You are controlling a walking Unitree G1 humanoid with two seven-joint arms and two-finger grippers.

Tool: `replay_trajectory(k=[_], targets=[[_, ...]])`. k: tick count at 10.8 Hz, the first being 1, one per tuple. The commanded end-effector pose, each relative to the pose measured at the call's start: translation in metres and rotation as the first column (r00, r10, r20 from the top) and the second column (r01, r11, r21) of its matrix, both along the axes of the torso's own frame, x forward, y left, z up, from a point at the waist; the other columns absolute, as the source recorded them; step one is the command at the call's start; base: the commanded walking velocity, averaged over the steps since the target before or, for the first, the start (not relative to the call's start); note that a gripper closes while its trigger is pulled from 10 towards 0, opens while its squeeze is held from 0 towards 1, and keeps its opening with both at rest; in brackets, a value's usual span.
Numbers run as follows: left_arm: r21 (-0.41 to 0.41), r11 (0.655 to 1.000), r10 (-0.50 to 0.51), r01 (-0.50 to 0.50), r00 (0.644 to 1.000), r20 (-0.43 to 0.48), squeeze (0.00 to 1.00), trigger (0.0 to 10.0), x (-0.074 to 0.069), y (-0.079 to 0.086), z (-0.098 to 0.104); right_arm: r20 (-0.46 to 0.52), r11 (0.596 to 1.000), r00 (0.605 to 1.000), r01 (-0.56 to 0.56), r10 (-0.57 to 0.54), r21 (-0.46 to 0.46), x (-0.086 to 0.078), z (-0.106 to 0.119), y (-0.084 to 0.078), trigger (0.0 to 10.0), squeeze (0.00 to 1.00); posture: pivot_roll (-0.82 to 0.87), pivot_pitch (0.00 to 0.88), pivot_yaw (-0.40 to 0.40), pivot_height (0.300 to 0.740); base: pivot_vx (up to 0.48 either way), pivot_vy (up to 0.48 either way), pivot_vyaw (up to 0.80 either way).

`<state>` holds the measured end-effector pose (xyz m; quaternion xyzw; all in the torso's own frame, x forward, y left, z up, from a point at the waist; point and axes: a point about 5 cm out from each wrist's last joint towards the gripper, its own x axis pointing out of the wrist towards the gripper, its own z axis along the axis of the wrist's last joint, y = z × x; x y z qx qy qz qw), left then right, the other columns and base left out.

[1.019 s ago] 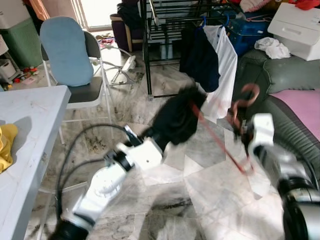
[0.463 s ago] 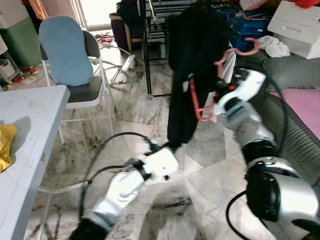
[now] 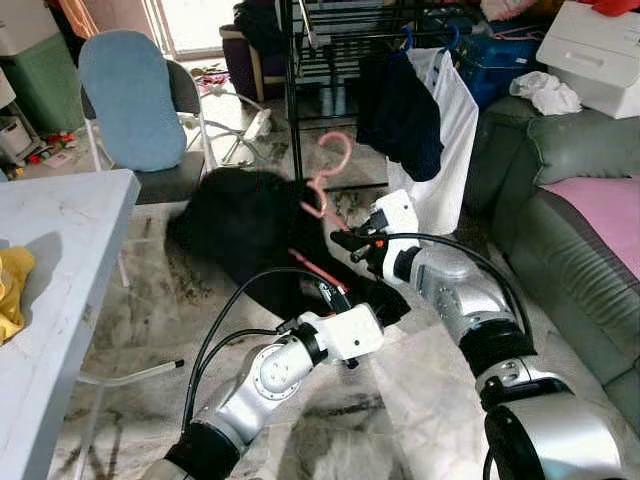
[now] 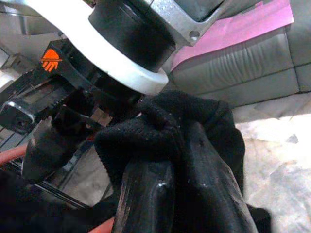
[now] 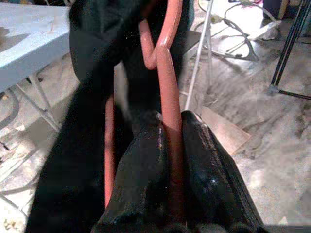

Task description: Hang hanger

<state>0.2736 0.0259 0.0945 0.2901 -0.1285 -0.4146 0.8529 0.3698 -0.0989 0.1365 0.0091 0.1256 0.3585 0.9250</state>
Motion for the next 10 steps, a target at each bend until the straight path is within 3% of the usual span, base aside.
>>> replay_trajectory(k=[1, 2, 3, 4, 5, 6, 7, 8, 10], targets=[[-0.009, 1.0, 0.0, 0.0, 1.0, 0.023, 0.0, 10.0, 0.003, 0.0, 0.005, 0.045, 1.0, 0.999, -0.01, 0.01, 0.014, 0.004, 0.013, 0.002, 10.0, 0.0, -0.03, 0.0, 0.008, 0.74, 0.0, 0.0, 0.0], [-0.036, 0.999, 0.011, -0.009, 0.998, 0.06, 0.0, 10.0, 0.002, 0.003, 0.012, 0.099, 0.954, 0.99, 0.128, -0.104, -0.27, -0.008, -0.029, -0.039, 10.0, 0.0, -0.03, 0.0, 0.012, 0.74, 0.0, 0.0, 0.0], [-0.049, 0.999, 0.003, 0.0, 0.998, 0.062, 0.0, 10.0, 0.0, 0.002, 0.012, 0.174, 0.936, 0.966, 0.231, -0.19, -0.265, -0.004, -0.021, -0.047, 10.0, 0.0, -0.04, 0.0, 0.017, 0.74, 0.0, 0.0, 0.0], [-0.046, 0.999, 0.004, -0.001, 0.999, 0.053, 0.0, 10.0, 0.0, 0.002, 0.009, 0.164, 0.943, 0.966, 0.234, -0.198, -0.237, -0.002, -0.017, -0.046, 10.0, 0.0, -0.03, 0.0, 0.015, 0.74, 0.0, 0.0, 0.0], [-0.038, 0.999, 0.033, -0.031, 0.997, 0.069, 0.0, 10.0, 0.003, 0.001, 0.009, 0.083, 0.965, 0.996, 0.06, -0.04, -0.257, -0.011, -0.023, -0.031, 10.0, 0.0, -0.03, 0.0, 0.011, 0.74, 0.0, 0.0, 0.0], [-0.056, 0.995, 0.083, -0.078, 0.991, 0.1, 0.0, 10.0, 0.008, 0.003, 0.015, 0.007, 0.934, 0.991, -0.12, 0.13, -0.336, -0.026, -0.039, -0.023, 10.0, 0.0, -0.03, 0.0, 0.004, 0.74, 0.0, 0.0, 0.0], [-0.082, 0.988, 0.139, -0.129, 0.981, 0.132, 0.0, 10.0, 0.014, 0.008, 0.021, 0.029, 0.93, 0.999, -0.032, 0.046, -0.367, -0.022, -0.043, -0.031, 10.0, 0.0, -0.03, 0.0, 0.002, 0.74, 0.0, 0.0, 0.0], [-0.089, 0.986, 0.15, -0.138, 0.978, 0.147, 0.0, 10.0, 0.014, 0.011, 0.023, 0.142, 0.945, 0.988, 0.105, -0.063, -0.309, -0.012, -0.028, -0.036, 10.0, 0.0, -0.03, 0.0, 0.005, 0.74, 0.0, 0.0, 0.0], [-0.118, 0.987, 0.128, -0.108, 0.976, 0.176, 0.0, 10.0, 0.011, 0.007, 0.027, 0.285, 0.957, 0.931, 0.267, -0.227, -0.11, -0.002, 0.004, -0.04, 10.0, 0.0, -0.03, 0.0, 0.007, 0.74, 0.0, 0.0, 0.0]])
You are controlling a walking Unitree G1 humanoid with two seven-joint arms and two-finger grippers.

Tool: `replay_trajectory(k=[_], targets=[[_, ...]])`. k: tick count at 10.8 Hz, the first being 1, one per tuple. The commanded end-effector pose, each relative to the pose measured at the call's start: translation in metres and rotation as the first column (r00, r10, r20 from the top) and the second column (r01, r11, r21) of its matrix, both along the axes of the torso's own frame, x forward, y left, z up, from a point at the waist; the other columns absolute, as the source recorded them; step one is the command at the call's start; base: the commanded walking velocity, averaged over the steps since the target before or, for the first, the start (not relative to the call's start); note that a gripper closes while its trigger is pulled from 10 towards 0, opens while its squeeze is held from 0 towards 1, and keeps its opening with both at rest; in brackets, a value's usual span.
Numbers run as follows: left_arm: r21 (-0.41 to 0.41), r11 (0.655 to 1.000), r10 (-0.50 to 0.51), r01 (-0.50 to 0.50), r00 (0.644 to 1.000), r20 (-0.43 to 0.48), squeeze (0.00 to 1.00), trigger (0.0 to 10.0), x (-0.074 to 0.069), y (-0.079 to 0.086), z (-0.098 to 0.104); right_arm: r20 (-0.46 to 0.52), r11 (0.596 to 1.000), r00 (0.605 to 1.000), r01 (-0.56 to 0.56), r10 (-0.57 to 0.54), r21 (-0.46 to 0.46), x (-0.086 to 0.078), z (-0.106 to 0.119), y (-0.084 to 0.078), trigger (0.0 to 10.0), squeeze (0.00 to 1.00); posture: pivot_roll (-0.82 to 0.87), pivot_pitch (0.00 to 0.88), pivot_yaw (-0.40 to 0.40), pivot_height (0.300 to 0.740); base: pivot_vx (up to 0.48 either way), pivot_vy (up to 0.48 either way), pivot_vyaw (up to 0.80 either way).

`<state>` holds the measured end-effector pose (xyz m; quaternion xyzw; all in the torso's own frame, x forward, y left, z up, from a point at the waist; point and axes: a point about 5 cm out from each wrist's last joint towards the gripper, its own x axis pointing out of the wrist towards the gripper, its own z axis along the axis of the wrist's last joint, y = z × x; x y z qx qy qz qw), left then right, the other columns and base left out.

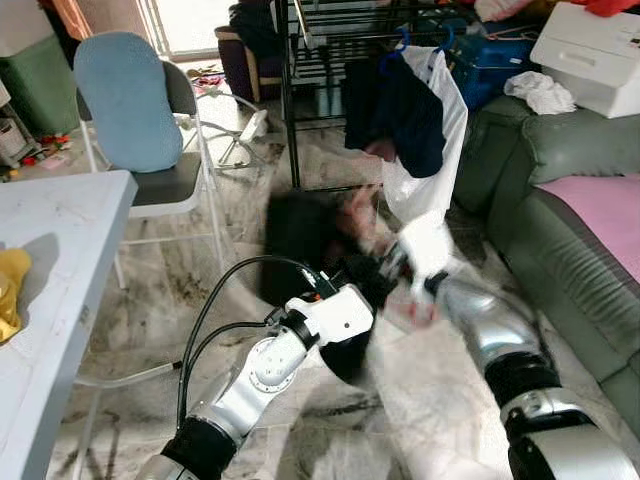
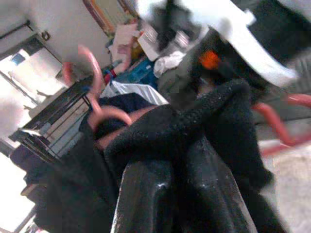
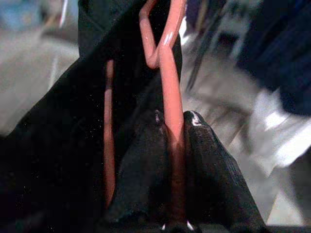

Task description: Hang hanger

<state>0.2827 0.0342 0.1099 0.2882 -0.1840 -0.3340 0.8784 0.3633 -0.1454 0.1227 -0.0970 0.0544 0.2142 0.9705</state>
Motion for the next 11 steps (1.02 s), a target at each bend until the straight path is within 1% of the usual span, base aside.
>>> replay_trajectory(k=[1, 2, 3, 4, 5, 8, 10, 11], targets=[[-0.03, 0.999, -0.035, 0.036, 0.998, 0.053, 0.0, 10.0, -0.001, -0.006, 0.013, 0.119, 0.998, 0.992, 0.03, -0.035, 0.047, 0.007, 0.025, 0.002, 10.0, 0.0, -0.03, 0.0, 0.007, 0.74, 0.0, 0.0, 0.0], [-0.04, 0.997, -0.065, 0.065, 0.998, 0.009, 0.0, 10.0, -0.004, -0.01, 0.008, 0.162, 0.994, 0.984, 0.064, -0.077, 0.087, 0.009, 0.031, -0.001, 10.0, 0.0, -0.03, 0.0, 0.011, 0.74, 0.0, 0.0, 0.0], [-0.028, 0.995, -0.095, 0.093, 0.994, -0.059, 0.0, 10.0, -0.008, -0.013, -0.003, 0.2, 0.989, 0.975, 0.071, -0.095, 0.127, 0.01, 0.039, -0.001, 10.0, 0.0, -0.03, 0.0, 0.011, 0.74, 0.0, 0.0, 0.0], [-0.046, 0.994, -0.107, 0.101, 0.986, -0.13, 0.27, 10.0, -0.009, -0.012, -0.011, 0.219, 0.986, 0.97, 0.069, -0.102, 0.15, 0.012, 0.044, 0.0, 10.0, 0.0, -0.04, 0.0, 0.012, 0.74, 0.0, 0.0, 0.0], [-0.069, 0.991, -0.126, 0.116, 0.975, -0.184, 1.0, 10.0, -0.01, -0.011, -0.015, 0.242, 0.987, 0.966, 0.056, -0.093, 0.154, 0.013, 0.048, 0.004, 10.0, 0.0, -0.04, 0.0, 0.013, 0.74, 0.0, 0.0, 0.0], [-0.092, 0.986, -0.158, 0.139, 0.955, -0.25, 1.0, 10.0, -0.014, -0.007, -0.022, 0.238, 0.986, 0.97, 0.001, -0.041, 0.166, 0.01, 0.046, 0.012, 10.0, 0.0, -0.03, 0.0, 0.014, 0.74, 0.0, 0.0, 0.0], [-0.093, 0.988, -0.145, 0.125, 0.959, -0.243, 1.0, 10.0, -0.015, 0.0, -0.02, 0.222, 0.984, 0.975, -0.021, -0.019, 0.178, 0.01, 0.043, 0.013, 10.0, 0.0, -0.03, 0.0, 0.014, 0.74, 0.0, 0.0, 0.0], [-0.096, 0.989, -0.132, 0.112, 0.964, -0.233, 1.0, 10.0, -0.014, 0.009, -0.016, 0.209, 0.981, 0.978, -0.052, 0.011, 0.188, 0.008, 0.041, 0.014, 10.0, 0.0, -0.03, 0.0, 0.014, 0.74, 0.0, 0.0, 0.0]])
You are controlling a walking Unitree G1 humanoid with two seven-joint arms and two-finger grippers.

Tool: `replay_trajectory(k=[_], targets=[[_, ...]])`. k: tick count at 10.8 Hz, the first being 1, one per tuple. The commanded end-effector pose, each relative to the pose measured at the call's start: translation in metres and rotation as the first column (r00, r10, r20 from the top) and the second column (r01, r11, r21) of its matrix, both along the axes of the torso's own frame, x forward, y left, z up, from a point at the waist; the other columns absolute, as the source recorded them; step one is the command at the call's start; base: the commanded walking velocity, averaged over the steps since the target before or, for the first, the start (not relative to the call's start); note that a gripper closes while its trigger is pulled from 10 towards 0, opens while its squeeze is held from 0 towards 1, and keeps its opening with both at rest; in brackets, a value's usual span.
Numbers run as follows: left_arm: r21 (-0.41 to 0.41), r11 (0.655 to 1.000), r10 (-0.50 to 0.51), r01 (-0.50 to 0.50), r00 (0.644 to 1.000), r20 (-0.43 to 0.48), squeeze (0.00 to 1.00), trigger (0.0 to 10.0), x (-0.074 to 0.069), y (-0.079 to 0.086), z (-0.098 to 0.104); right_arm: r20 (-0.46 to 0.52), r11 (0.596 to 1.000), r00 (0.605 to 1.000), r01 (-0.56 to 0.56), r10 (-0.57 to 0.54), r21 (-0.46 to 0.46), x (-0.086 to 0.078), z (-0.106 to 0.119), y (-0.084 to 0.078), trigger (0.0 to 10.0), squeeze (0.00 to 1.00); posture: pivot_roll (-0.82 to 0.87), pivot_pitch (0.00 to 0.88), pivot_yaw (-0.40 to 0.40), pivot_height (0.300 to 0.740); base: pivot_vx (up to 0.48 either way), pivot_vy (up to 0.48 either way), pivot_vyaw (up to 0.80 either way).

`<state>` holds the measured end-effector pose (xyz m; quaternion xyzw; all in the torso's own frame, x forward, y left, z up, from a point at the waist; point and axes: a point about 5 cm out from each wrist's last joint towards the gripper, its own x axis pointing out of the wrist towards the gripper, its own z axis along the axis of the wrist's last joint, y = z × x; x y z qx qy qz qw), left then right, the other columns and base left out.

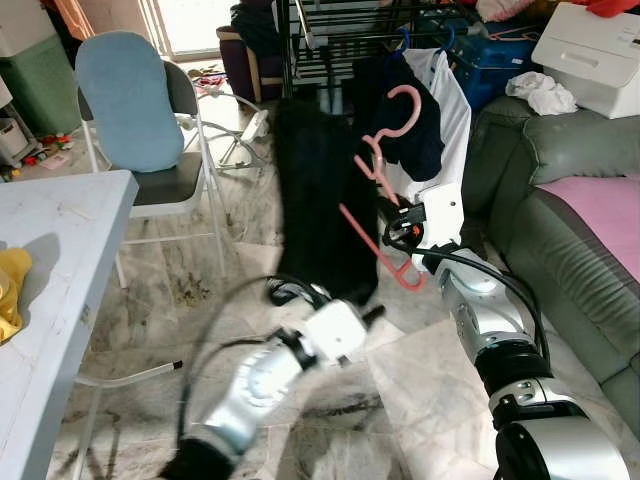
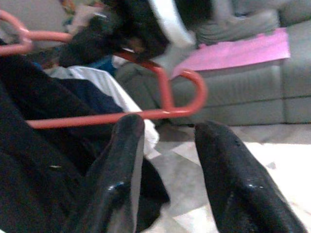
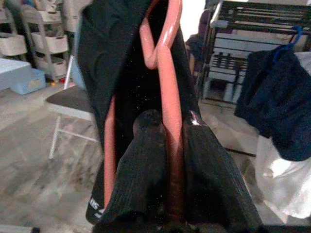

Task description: Hang hanger

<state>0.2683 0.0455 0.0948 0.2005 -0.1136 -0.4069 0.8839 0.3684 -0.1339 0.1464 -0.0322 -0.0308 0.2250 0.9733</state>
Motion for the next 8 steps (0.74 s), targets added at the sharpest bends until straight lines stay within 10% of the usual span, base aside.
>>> replay_trajectory(k=[1, 5, 8], targets=[[-0.013, 1.0, 0.025, -0.025, 1.0, 0.004, 1.0, 10.0, 0.001, 0.012, 0.004, 0.047, 0.999, 0.998, -0.033, 0.031, 0.031, 0.001, 0.013, 0.002, 10.0, 0.0, -0.03, 0.0, 0.013, 0.74, 0.0, 0.0, 0.0], [-0.058, 0.965, 0.26, -0.255, 0.959, 0.115, 1.0, 10.0, 0.0, 0.068, 0.021, 0.032, 0.975, 0.978, -0.204, 0.207, -0.086, -0.017, -0.005, -0.015, 10.0, 0.0, -0.02, 0.0, 0.006, 0.74, 0.0, 0.0, 0.0], [0.095, 0.961, 0.237, -0.261, 0.948, 0.211, 1.0, 10.0, -0.001, 0.101, 0.032, -0.05, 0.906, 0.912, -0.411, 0.408, -0.104, -0.032, -0.008, -0.037, 10.0, 0.0, -0.02, 0.0, -0.001, 0.74, 0.0, 0.0, 0.0]])
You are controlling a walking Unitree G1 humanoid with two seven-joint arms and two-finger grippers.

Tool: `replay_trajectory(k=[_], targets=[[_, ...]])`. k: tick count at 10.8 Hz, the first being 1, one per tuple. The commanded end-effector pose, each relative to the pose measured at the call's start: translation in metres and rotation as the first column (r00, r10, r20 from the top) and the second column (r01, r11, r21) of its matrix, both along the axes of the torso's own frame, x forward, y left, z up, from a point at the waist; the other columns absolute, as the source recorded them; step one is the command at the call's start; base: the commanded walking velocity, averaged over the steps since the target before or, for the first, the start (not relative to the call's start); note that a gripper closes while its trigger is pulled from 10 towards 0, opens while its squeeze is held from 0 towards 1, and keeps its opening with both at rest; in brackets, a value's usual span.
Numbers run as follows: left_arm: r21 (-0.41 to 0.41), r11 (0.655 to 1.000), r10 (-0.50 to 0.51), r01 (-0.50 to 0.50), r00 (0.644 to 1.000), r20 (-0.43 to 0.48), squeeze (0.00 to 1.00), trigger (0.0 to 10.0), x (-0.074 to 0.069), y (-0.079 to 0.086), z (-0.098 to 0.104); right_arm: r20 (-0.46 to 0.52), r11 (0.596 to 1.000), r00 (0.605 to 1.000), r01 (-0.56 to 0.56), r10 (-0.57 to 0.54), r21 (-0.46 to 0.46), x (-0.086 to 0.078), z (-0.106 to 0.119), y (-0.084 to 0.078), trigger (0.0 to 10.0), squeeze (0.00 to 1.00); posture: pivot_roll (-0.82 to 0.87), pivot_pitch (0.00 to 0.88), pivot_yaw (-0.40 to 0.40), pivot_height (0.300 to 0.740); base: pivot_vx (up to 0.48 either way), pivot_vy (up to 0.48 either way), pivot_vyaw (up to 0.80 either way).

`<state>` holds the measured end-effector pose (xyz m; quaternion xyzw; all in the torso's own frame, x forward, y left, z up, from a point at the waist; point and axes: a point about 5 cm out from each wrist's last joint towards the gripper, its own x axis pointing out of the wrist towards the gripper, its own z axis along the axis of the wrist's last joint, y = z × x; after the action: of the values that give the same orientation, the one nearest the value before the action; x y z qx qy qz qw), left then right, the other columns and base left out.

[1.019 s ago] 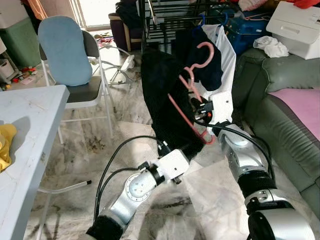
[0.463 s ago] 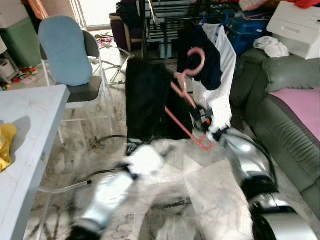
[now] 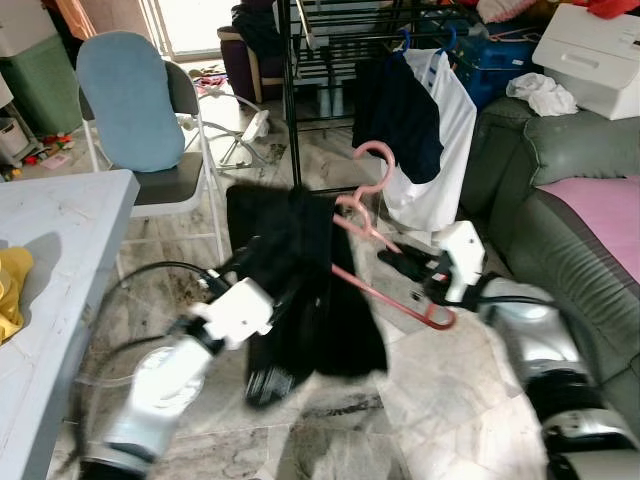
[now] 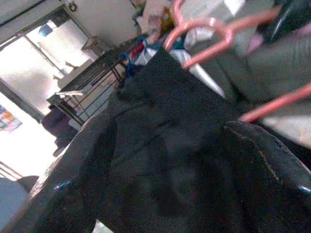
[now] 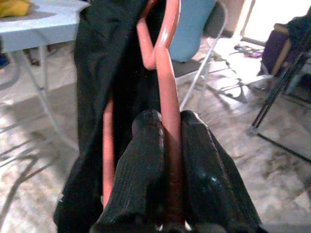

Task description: Hang hanger

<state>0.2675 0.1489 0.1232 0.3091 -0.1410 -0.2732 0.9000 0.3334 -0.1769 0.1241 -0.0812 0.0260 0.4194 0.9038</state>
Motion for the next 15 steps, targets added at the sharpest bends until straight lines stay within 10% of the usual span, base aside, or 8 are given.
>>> replay_trajectory(k=[1, 5, 11, 12, 13, 14, 15], targets=[[0.034, 0.999, -0.01, 0.009, 1.0, 0.021, 1.0, 10.0, 0.001, 0.002, 0.004, 0.051, 0.999, 0.998, -0.042, 0.041, 0.031, 0.002, 0.015, 0.003, 10.0, 0.0, -0.02, 0.0, 0.0, 0.74, 0.0, 0.0, 0.0], [0.203, 0.979, -0.045, 0.032, 0.997, 0.056, 1.0, 10.0, 0.01, 0.008, 0.007, -0.033, 0.96, 0.959, -0.28, 0.281, 0.029, -0.022, 0.013, 0.007, 10.0, 0.0, -0.03, 0.0, 0.006, 0.74, 0.0, 0.0, 0.0], [0.285, 0.954, -0.094, 0.093, 0.996, -0.011, 1.0, 10.0, 0.018, 0.022, 0.011, -0.068, 0.935, 0.934, -0.353, 0.35, -0.043, -0.03, 0.015, -0.003, 10.0, 0.0, -0.03, 0.0, 0.013, 0.74, 0.0, 0.0, 0.0], [0.277, 0.951, -0.12, 0.134, 0.99, -0.068, 0.85, 7.8, 0.016, 0.023, 0.008, -0.065, 0.933, 0.933, -0.357, 0.354, -0.043, -0.032, 0.015, -0.002, 10.0, 0.0, -0.03, 0.0, 0.016, 0.74, 0.0, 0.0, 0.0], [0.271, 0.943, -0.155, 0.193, 0.976, -0.156, 0.0, 0.8, 0.012, 0.024, 0.001, -0.062, 0.93, 0.93, -0.365, 0.361, -0.049, -0.034, 0.014, -0.002, 10.0, 0.0, -0.03, 0.0, 0.016, 0.74, 0.0, 0.0, 0.0], [0.26, 0.94, -0.176, 0.223, 0.965, -0.194, 0.0, 0.0, 0.01, 0.024, -0.002, -0.059, 0.928, 0.928, -0.37, 0.367, -0.053, -0.034, 0.015, -0.003, 10.0, 0.0, -0.03, 0.0, 0.018, 0.74, 0.0, 0.0, 0.0], [0.242, 0.937, -0.187, 0.252, 0.947, -0.261, 0.0, 1.8, 0.01, 0.026, -0.004, -0.059, 0.916, 0.918, -0.396, 0.393, -0.065, -0.037, 0.017, -0.005, 10.0, 0.0, -0.03, 0.0, 0.019, 0.74, 0.0, 0.0, 0.0]])
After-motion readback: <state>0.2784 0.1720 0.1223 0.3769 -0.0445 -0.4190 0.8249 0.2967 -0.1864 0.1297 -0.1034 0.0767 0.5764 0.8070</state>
